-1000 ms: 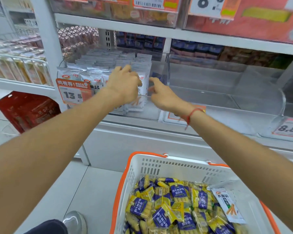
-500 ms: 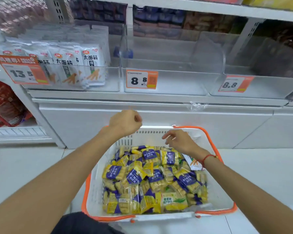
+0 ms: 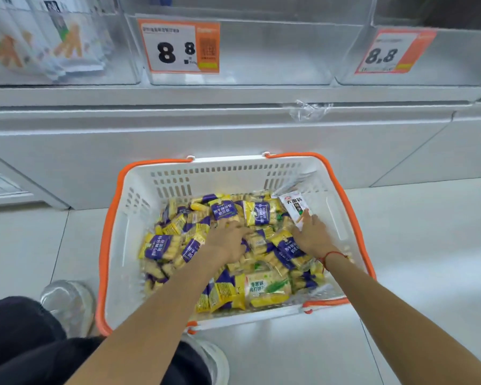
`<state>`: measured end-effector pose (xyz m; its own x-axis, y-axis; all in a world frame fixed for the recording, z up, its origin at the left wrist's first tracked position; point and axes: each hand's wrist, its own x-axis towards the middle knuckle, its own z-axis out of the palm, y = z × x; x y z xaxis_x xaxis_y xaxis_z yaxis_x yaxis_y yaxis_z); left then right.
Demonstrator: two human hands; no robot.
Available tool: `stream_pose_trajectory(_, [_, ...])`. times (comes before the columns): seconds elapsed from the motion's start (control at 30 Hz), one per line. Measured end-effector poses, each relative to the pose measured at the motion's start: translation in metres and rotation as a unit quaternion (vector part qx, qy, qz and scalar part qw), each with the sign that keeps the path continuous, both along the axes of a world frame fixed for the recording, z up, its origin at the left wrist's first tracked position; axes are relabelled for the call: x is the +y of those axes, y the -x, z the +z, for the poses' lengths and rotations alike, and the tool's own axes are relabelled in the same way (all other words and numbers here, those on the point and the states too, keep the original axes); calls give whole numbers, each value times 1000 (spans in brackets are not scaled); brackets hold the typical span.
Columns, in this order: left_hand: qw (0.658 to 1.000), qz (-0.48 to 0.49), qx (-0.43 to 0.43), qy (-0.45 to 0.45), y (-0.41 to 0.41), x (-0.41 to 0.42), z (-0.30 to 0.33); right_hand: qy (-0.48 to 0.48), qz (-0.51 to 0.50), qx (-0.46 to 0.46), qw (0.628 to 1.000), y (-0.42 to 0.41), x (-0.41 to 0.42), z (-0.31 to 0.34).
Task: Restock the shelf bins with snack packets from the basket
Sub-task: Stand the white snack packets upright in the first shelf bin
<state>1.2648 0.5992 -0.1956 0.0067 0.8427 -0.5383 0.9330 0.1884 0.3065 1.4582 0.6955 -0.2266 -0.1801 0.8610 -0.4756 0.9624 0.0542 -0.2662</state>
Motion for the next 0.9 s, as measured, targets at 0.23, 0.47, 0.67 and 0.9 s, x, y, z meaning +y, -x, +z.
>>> stream_pose_trajectory(0.23, [980, 135, -145, 3, 6, 13, -11, -101, 32, -57, 993, 12, 1, 12])
stream_pose_trajectory(0.47, [897, 322, -301, -26, -11, 21, 29, 96, -35, 262, 960, 32, -15, 68])
stream_pose_trajectory(0.67, [744, 481, -461, 60, -8, 11, 31, 237, 102, 296, 920, 8, -44, 90])
stream_pose_trajectory(0.9, [727, 391, -547, 139, 16, -4, 40, 179, 326, -24, 928, -51, -42, 77])
